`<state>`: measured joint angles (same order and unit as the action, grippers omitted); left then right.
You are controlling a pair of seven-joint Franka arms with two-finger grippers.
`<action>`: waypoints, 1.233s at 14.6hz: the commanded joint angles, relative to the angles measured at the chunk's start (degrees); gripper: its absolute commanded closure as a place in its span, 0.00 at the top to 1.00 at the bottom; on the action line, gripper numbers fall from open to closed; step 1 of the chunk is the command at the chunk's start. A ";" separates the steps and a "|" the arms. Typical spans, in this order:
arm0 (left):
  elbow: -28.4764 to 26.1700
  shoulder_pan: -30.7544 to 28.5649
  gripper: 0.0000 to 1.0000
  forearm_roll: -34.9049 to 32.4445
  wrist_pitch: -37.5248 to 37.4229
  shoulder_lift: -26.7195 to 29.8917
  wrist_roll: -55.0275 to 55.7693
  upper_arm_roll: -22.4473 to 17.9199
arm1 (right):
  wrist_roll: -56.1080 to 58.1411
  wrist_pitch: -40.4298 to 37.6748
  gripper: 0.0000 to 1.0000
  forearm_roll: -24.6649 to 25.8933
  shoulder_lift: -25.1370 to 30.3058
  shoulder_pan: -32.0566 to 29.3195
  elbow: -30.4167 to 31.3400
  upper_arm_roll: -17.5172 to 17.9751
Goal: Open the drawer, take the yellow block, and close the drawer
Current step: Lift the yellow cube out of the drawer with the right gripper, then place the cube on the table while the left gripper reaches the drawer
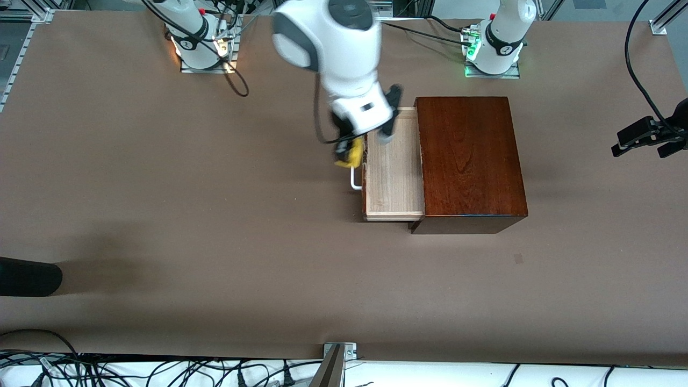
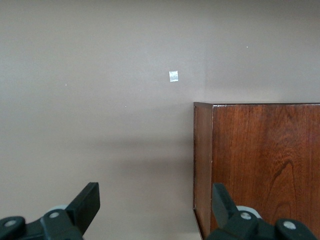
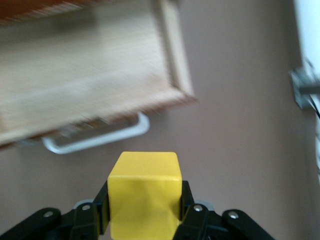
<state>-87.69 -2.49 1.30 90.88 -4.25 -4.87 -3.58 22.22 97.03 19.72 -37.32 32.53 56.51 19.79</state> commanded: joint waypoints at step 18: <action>9.46 14.59 1.00 4.85 -1.05 -11.39 -0.23 1.38 | -16.59 18.43 0.00 -19.63 17.11 -22.94 43.22 -19.61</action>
<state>-83.73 7.91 6.54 91.40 -11.89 -4.90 -1.73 8.39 110.18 0.99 -23.68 10.43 91.14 0.58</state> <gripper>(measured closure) 0.000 0.445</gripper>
